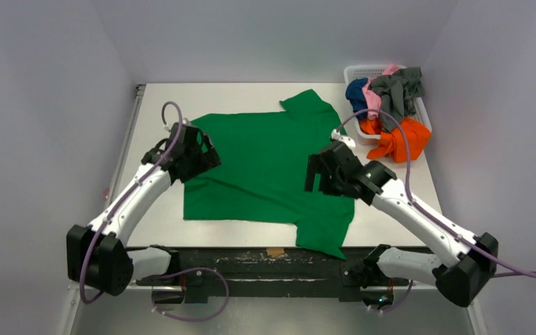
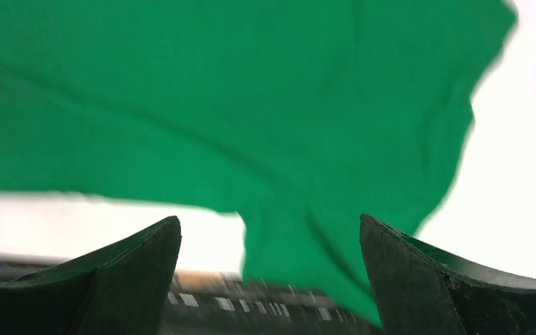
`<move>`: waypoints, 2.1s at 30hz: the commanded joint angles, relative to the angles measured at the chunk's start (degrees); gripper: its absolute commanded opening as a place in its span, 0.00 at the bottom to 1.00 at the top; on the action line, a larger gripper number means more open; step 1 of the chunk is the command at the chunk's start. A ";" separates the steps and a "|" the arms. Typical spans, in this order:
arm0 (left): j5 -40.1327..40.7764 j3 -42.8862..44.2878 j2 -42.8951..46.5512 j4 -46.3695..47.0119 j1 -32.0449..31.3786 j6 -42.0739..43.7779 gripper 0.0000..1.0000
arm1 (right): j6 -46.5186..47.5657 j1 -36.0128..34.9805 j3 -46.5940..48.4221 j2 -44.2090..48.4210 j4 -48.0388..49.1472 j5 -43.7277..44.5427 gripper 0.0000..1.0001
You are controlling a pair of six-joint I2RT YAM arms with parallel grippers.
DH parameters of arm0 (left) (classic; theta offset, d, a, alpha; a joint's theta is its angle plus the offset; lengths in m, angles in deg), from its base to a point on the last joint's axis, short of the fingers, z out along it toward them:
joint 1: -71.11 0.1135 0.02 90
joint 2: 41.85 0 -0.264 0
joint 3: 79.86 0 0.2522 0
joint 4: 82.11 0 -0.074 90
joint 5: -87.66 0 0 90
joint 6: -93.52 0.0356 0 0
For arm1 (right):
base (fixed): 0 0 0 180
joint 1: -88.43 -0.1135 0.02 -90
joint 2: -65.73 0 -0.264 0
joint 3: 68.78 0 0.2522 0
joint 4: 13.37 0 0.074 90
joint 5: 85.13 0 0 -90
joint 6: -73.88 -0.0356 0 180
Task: Fold and stack the t-shirts
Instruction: Flatten out the tshirt
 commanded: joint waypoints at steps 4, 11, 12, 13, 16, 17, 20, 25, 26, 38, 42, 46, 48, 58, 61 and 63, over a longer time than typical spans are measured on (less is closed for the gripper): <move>-3.64 21.10 -21.84 2.61 3.97 5.82 0.89 | 13.87 18.35 13.57 -24.82 31.92 -6.74 0.94; -10.51 34.00 -40.71 3.17 7.90 7.31 0.89 | 14.68 23.70 29.10 -50.17 30.65 -10.81 0.90; -11.59 35.31 -42.58 3.29 8.17 7.19 0.89 | 14.17 24.36 30.27 -52.48 30.65 -11.99 0.90; -12.27 36.40 -44.22 3.46 8.34 7.03 0.89 | 13.71 24.94 31.13 -54.56 30.92 -13.04 0.90; -13.54 40.63 -49.45 2.15 8.45 6.56 0.89 | 12.61 26.42 35.17 -61.38 29.24 -15.89 0.90; -13.98 42.13 -51.14 1.76 8.45 6.58 0.95 | 12.46 26.84 36.44 -63.25 28.87 -16.01 0.90; -14.95 46.36 -55.75 0.68 8.58 6.09 0.99 | 11.67 28.48 39.68 -67.80 28.59 -17.58 0.90; -18.90 54.85 -63.40 -0.55 9.27 4.74 1.00 | 9.49 31.70 45.50 -73.62 27.01 -21.08 0.90; -19.86 57.34 -64.90 -0.70 9.39 4.44 1.00 | 9.36 32.16 47.08 -74.70 26.58 -21.81 0.90; -24.24 78.69 -79.31 -0.65 10.71 1.22 1.00 | 7.60 35.22 65.61 -87.37 25.09 -27.21 0.90; -25.84 85.56 -83.30 0.13 11.61 -0.17 1.00 | 8.62 35.48 65.64 -86.30 27.08 -27.34 0.90; -26.76 88.47 -81.82 -0.31 12.35 0.71 1.00 | 13.16 35.31 64.90 -80.79 26.24 -25.38 0.90; -26.13 85.44 -76.67 -0.53 12.39 2.64 1.00 | 15.33 34.77 62.13 -75.94 26.22 -23.97 0.91; -9.28 25.39 -24.61 4.43 10.58 6.80 1.00 | 18.49 26.91 25.08 -40.58 33.44 -11.19 0.92; -2.98 6.36 -11.32 3.86 10.56 2.19 0.97 | 15.71 24.78 11.90 -30.14 35.13 -8.45 0.93; -0.62 -4.64 -4.61 3.98 10.56 0.30 0.94 | 13.42 24.66 3.96 -25.21 36.39 -8.72 0.92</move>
